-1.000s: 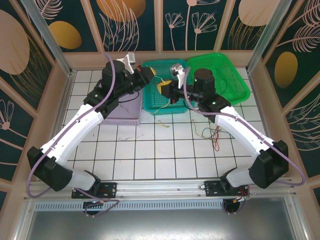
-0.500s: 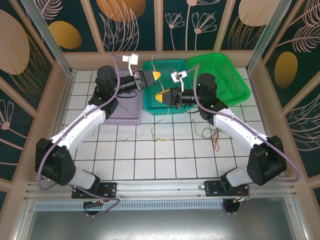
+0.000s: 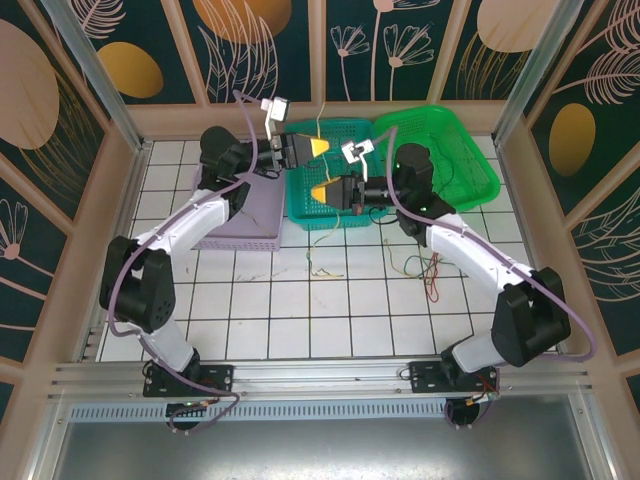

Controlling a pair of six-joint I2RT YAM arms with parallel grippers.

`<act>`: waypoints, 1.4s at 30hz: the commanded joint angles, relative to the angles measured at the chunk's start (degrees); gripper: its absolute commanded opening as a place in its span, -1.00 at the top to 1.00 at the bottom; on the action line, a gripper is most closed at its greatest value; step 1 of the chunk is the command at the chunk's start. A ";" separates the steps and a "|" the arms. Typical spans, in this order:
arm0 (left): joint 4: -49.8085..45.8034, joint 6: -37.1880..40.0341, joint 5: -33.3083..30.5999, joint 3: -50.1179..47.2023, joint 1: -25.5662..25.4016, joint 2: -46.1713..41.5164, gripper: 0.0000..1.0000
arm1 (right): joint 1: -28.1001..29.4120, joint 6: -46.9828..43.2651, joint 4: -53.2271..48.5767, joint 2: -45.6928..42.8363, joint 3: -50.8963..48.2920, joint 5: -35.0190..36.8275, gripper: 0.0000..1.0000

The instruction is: Untangle the cables

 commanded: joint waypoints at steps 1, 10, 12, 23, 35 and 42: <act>-9.92 10.62 -23.11 8.18 6.22 -7.22 0.36 | 0.36 -3.57 -18.09 1.17 0.50 -4.71 1.00; -45.81 17.53 -44.88 1.11 6.22 -21.18 -0.56 | -2.21 -0.75 -19.50 2.02 12.93 12.37 1.00; -52.01 14.36 -51.21 -0.71 6.24 -23.64 -0.50 | -2.41 -0.97 -20.28 2.18 14.55 15.41 1.00; -54.17 -12.07 -48.44 -19.86 2.25 -32.29 -0.22 | -4.36 7.73 -14.43 1.14 19.14 39.23 1.00; -29.08 -32.93 -45.52 -32.88 -4.48 -28.14 0.17 | -6.13 24.40 -9.89 0.35 22.00 54.21 1.00; -15.88 -49.20 -46.33 -32.67 -6.11 -22.34 0.21 | -6.58 34.21 3.40 -0.97 14.14 55.06 1.00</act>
